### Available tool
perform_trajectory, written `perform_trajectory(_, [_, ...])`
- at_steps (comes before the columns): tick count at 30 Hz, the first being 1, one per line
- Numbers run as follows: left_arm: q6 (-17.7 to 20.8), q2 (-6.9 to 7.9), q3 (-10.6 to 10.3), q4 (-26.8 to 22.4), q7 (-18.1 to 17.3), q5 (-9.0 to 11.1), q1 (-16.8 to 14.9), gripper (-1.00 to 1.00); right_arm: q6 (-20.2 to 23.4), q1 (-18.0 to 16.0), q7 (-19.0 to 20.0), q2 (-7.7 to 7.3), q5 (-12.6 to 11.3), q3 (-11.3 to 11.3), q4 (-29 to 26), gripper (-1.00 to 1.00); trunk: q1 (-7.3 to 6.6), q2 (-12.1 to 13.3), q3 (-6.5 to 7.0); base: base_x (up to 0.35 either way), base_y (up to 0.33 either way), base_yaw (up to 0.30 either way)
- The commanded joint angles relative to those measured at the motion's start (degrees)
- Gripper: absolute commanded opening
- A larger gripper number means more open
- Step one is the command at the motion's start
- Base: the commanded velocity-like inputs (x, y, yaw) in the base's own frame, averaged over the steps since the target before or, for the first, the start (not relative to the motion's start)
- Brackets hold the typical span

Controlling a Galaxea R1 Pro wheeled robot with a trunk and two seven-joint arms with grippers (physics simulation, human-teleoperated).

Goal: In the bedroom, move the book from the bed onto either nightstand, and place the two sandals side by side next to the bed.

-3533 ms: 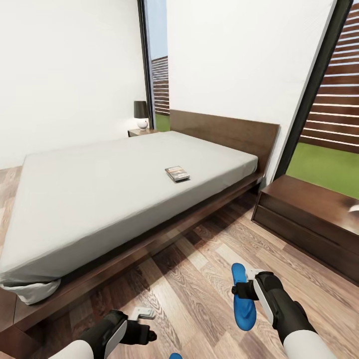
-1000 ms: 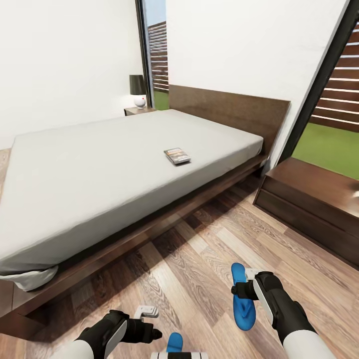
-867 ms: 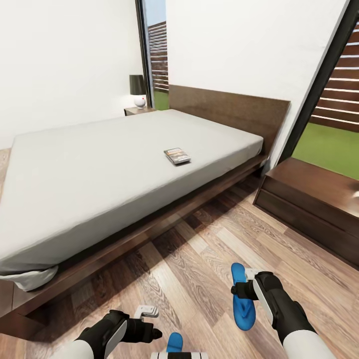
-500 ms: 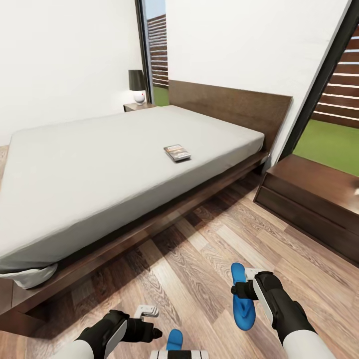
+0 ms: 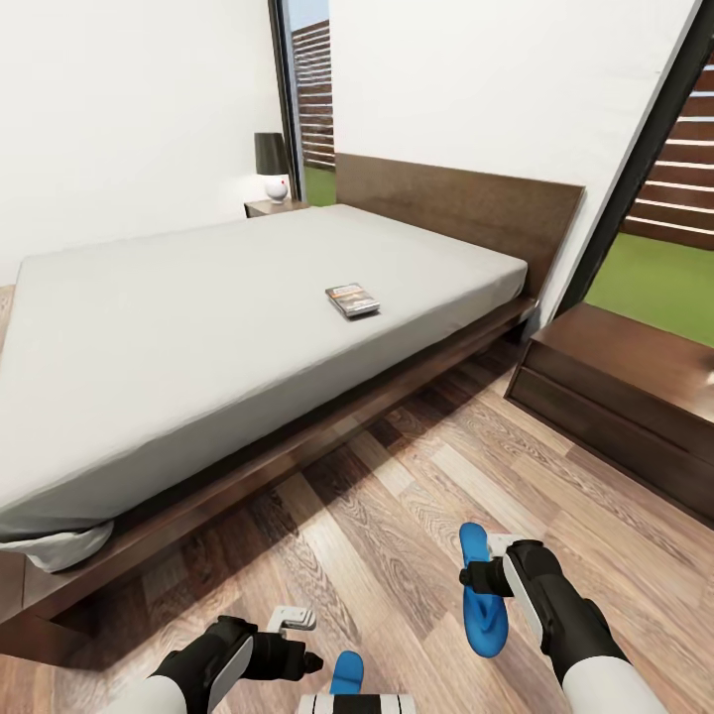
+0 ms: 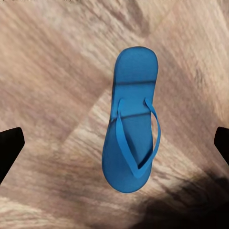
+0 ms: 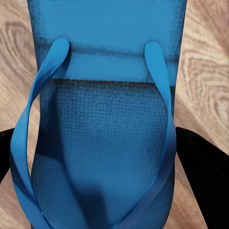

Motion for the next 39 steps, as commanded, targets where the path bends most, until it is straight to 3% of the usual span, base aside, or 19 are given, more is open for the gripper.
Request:
perform_trajectory(1, [0.29,0.04,-0.34,-0.07,0.09,0.57,-0.03,1.00,0.24,-0.02,0.27,0.00,0.09,-0.10,-0.06,-1.00,-0.01,-0.02,-0.04,0.000,0.000,0.000])
perform_trajectory(39, [-0.54,0.04,-0.29,0.05,0.18,0.42,-0.03,1.00,0.18,-0.02,0.27,0.01,0.09,0.07,-0.08,-1.00,-0.01,-0.02,-0.04,0.000,0.000,-0.012])
